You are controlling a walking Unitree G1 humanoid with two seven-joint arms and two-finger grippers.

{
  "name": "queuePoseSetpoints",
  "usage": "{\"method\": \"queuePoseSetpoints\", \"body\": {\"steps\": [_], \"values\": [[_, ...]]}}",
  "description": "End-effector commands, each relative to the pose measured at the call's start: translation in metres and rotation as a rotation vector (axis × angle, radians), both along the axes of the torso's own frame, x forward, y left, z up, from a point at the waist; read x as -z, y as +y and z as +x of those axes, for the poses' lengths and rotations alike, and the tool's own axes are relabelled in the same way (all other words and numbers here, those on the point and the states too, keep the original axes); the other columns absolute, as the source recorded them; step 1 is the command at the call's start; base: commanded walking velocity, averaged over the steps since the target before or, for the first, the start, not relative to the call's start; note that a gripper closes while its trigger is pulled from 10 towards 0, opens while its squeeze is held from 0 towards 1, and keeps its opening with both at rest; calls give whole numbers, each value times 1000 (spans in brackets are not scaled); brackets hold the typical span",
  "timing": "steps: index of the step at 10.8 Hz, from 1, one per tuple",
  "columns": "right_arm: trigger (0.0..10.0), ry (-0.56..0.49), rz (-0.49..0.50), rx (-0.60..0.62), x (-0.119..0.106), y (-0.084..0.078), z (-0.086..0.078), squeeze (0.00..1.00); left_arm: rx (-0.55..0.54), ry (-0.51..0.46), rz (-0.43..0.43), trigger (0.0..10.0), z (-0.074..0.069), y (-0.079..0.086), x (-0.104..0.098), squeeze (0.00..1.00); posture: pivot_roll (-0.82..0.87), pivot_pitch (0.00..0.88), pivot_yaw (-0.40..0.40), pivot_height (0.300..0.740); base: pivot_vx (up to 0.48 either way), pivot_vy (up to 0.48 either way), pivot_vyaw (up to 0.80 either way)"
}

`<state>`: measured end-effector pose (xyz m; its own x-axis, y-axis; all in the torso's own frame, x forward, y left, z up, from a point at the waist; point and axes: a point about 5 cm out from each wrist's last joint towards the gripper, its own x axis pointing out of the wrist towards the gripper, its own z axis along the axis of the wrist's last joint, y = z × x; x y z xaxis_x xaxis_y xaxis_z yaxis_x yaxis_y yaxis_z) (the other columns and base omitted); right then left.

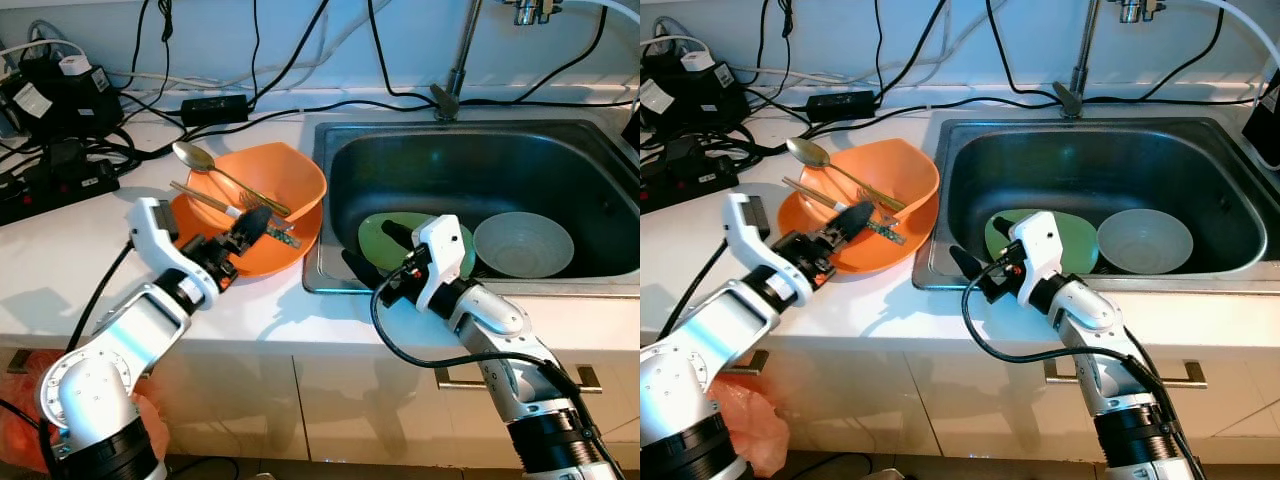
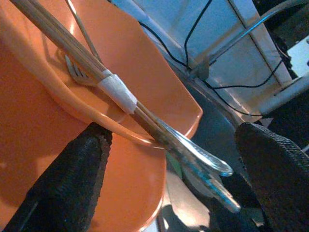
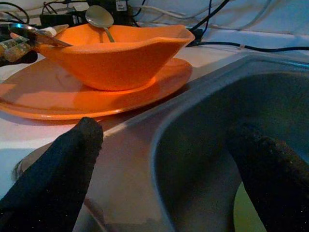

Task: Kitchen organization

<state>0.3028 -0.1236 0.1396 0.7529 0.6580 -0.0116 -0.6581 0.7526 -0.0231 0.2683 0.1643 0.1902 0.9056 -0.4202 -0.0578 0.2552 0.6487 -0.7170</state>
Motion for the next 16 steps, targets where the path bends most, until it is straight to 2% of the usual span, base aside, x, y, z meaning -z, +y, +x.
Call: {"method": "queuePoseSetpoints", "body": {"steps": [1,3,5,7,9,10,12,14,16], "values": [[10000,-8,-10,-8,-1,2,2,0,40,-27,4,10000,-4,-2,-9,0,181,18,69,740,0,0,0],[10000,-9,-11,-9,-2,2,3,0,149,-56,-60,10000,-13,-8,-13,0,185,18,64,740,0,0,0],[10000,-10,-11,-12,-2,3,4,0,209,-37,-94,10000,-22,-13,-8,0,188,18,63,740,0,0,0],[10000,-10,-9,-12,-2,3,4,0,223,4,-103,10000,-26,-11,1,0,190,20,62,740,0,0,0],[10000,-11,-8,-12,-2,2,4,0,220,51,-167,10000,-27,-9,11,0,185,19,64,740,0,0,0],[10000,-14,-8,-8,-3,1,4,0,243,80,-215,10000,-25,-13,19,0,175,18,62,740,0,0,0],[10000,-16,-12,-8,-4,0,4,0,248,108,-226,10000,-21,-17,28,0,162,17,58,740,0,0,0],[10000,-19,12,-6,-10,-2,3,0,211,128,-260,10000,-8,-21,37,0,142,17,60,740,0,0,0],[10000,-2,70,-79,-17,4,-5,0,168,106,-277,10000,4,-21,36,0,137,16,62,740,0,0,0]]}}
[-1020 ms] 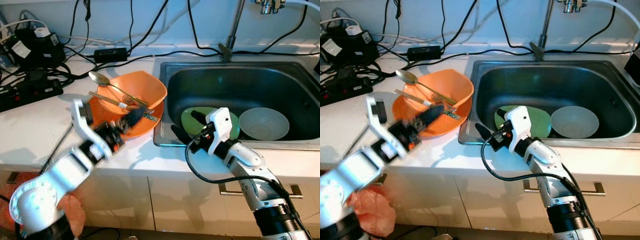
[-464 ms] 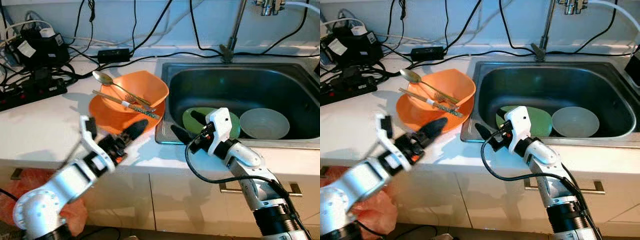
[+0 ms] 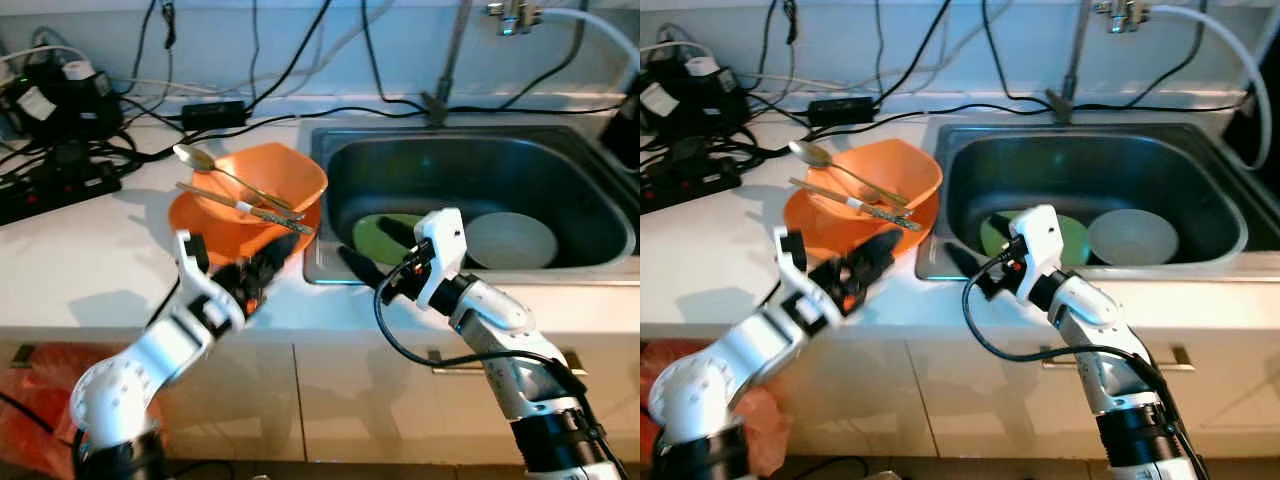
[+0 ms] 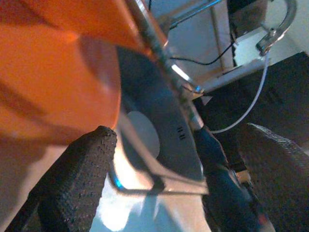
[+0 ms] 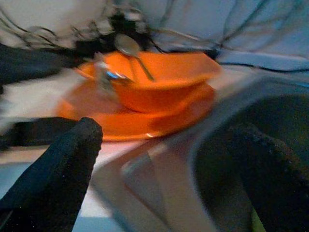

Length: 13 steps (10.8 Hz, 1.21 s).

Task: Kitchen organization

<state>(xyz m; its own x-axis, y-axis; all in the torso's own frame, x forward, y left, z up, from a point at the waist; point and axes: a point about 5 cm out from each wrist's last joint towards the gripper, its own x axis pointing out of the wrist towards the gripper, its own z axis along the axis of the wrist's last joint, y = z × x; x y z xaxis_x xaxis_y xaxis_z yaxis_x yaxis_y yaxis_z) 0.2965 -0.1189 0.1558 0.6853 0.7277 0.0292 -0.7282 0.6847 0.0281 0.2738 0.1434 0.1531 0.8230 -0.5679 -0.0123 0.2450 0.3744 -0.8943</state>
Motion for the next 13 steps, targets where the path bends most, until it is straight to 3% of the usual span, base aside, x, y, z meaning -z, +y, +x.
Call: {"method": "queuePoseSetpoints", "body": {"steps": [1,4,9,13], "values": [[10000,14,8,-69,-3,0,-7,0,-29,-17,5,10000,8,1,-2,0,126,15,68,740,0,0,0],[10000,30,-24,-96,-4,-6,-11,0,-29,-32,-11,10000,19,-8,-5,0,112,13,68,740,0,0,0],[10000,43,-18,-98,-3,-2,-14,0,-36,-17,20,10000,29,-12,1,0,109,16,77,740,0,0,0],[10000,30,-10,-93,-8,1,-16,0,-46,2,15,10000,50,-21,8,0,88,25,79,740,0,0,0]]}}
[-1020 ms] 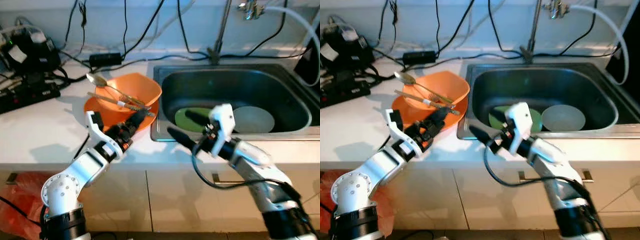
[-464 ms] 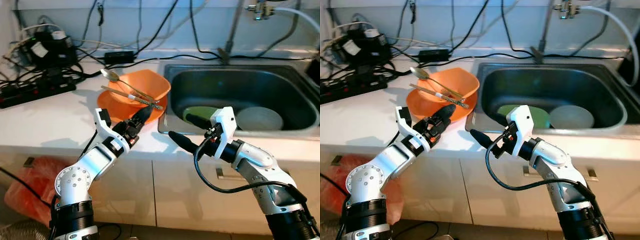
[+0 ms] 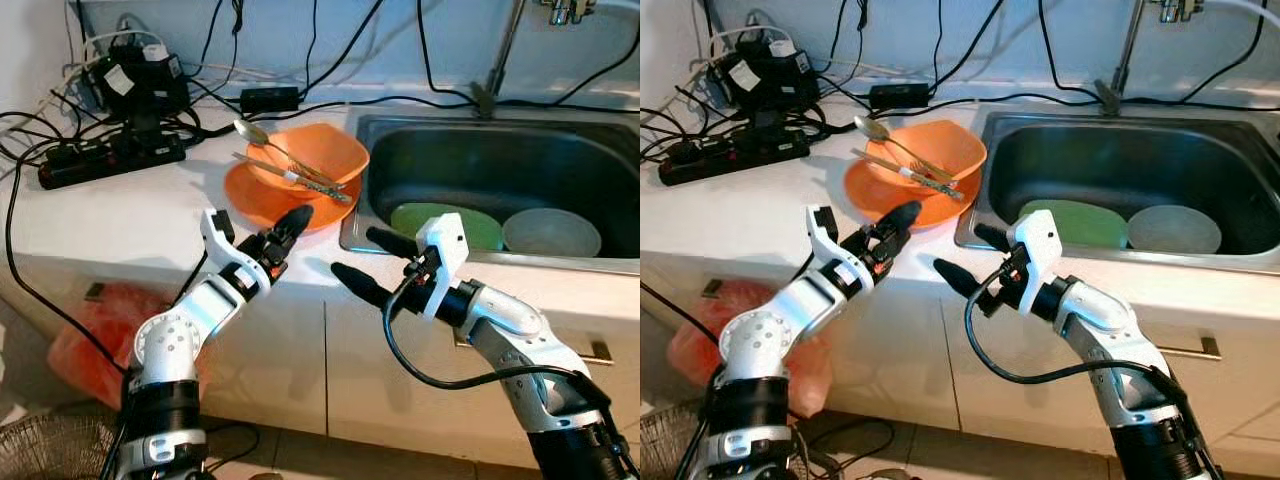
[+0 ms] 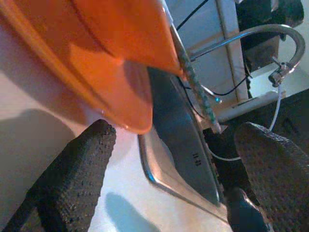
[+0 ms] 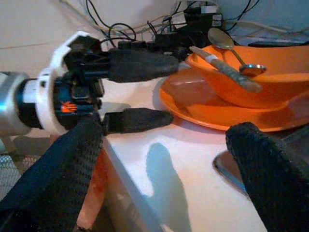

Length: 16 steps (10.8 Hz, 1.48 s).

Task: Kitchen organization

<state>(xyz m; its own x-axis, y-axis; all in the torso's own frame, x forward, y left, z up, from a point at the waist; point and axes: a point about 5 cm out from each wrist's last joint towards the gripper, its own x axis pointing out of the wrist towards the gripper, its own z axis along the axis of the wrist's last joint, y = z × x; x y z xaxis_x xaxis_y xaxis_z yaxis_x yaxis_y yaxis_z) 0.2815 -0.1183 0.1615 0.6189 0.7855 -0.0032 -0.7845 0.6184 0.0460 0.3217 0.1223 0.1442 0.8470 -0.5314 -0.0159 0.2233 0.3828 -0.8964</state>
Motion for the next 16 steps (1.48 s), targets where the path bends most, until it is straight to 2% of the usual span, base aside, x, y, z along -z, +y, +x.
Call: {"method": "queuePoseSetpoints", "body": {"steps": [1,4,6,8,9,10,11,12,13,14,16], "values": [[10000,-4,5,-2,-3,1,-2,0,2,-15,15,10000,3,-2,-3,0,83,32,83,740,0,0,0],[10000,2,7,12,-2,3,-4,0,22,-35,50,10000,9,-11,-4,0,76,41,86,740,0,0,0],[10000,-4,11,21,-6,2,-4,0,115,-64,90,10000,-1,-23,-11,0,71,45,88,740,0,0,0],[10000,-7,11,36,-6,-1,-5,0,161,-86,159,10000,-24,-16,-11,0,78,51,89,740,0,0,0],[10000,-7,11,36,-6,-1,-5,0,169,-86,187,10000,-31,-12,-9,0,81,51,88,740,0,0,0],[10000,-8,9,39,-7,-2,-4,0,215,-112,236,10000,-50,-4,-10,0,93,54,83,740,0,0,0],[10000,-11,9,41,-8,-3,-1,0,250,-213,299,10000,-64,2,-19,0,104,54,75,740,0,0,0],[10000,-12,12,43,-9,-3,0,0,239,-268,340,10000,-65,2,-25,0,107,52,72,740,0,0,0],[10000,-13,17,44,-10,-1,2,0,212,-369,439,10000,-62,-2,-33,0,106,49,71,740,0,0,0],[10000,-21,31,57,-13,0,4,0,122,-507,574,10000,-58,-8,-43,0,99,45,71,740,0,0,-444],[10000,-25,46,85,-15,-2,6,0,-23,-565,698,10000,-50,-5,-46,0,91,43,70,740,0,0,-653]]}}
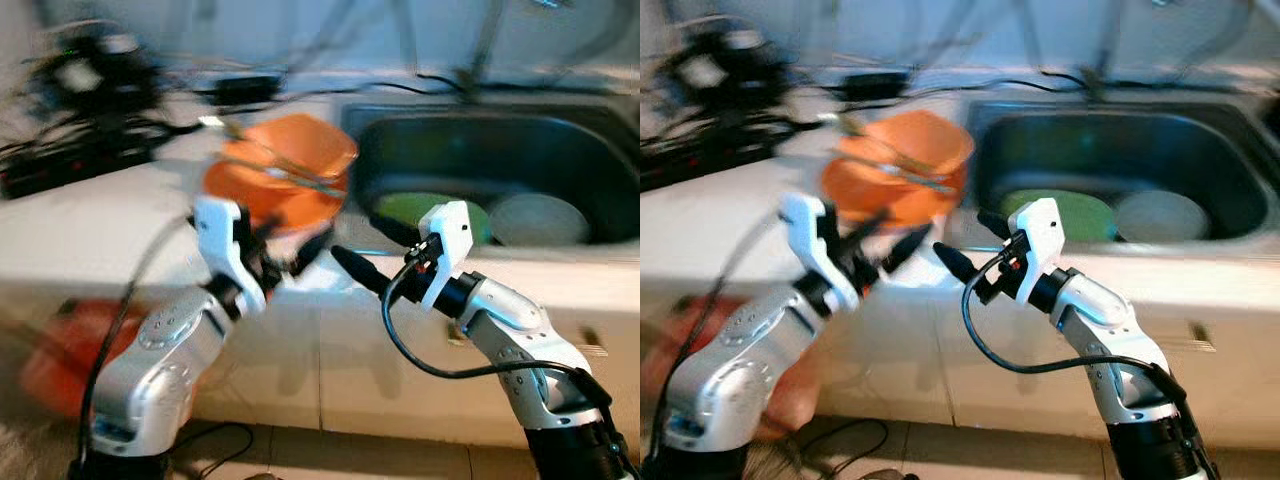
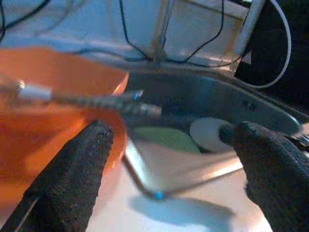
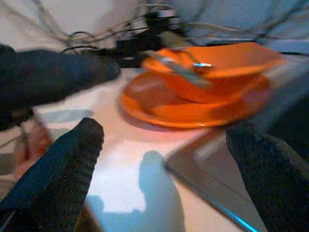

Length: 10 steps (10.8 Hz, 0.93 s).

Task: Kitchen organization

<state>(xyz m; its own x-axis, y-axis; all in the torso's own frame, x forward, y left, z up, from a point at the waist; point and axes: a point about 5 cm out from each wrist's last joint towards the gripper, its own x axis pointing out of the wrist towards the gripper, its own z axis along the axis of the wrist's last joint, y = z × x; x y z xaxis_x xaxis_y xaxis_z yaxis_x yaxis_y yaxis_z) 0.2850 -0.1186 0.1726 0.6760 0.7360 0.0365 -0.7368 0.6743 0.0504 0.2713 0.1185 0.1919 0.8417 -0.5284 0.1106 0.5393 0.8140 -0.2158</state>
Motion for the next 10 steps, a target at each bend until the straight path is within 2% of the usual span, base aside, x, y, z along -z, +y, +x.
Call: {"method": "queuePoseSetpoints", "body": {"steps": [1,2,4,6,7,8,10], "values": [[10000,-9,25,22,-6,-2,3,0,-53,-33,31,10000,4,1,0,0,89,42,68,740,0,0,-800],[10000,-19,44,37,-10,-3,5,0,-103,-99,69,10000,6,1,-5,0,89,41,66,740,0,0,0],[10000,-50,60,81,-17,-4,11,0,-188,-162,83,10000,10,1,-7,0,92,38,62,740,0,0,0],[10000,-112,80,270,-26,-13,25,0,-233,-156,101,10000,18,2,4,0,94,37,61,740,0,0,0],[10000,-147,58,323,-31,-17,28,0,-245,-183,136,10000,20,1,6,0,88,36,62,740,0,0,0],[10000,-170,78,387,-37,-24,31,0,-264,-194,149,10000,23,1,7,0,84,36,65,740,0,0,0],[10000,-174,89,443,-37,-31,33,0,-282,-199,138,10000,25,1,7,0,76,40,66,740,0,-124,0]]}}
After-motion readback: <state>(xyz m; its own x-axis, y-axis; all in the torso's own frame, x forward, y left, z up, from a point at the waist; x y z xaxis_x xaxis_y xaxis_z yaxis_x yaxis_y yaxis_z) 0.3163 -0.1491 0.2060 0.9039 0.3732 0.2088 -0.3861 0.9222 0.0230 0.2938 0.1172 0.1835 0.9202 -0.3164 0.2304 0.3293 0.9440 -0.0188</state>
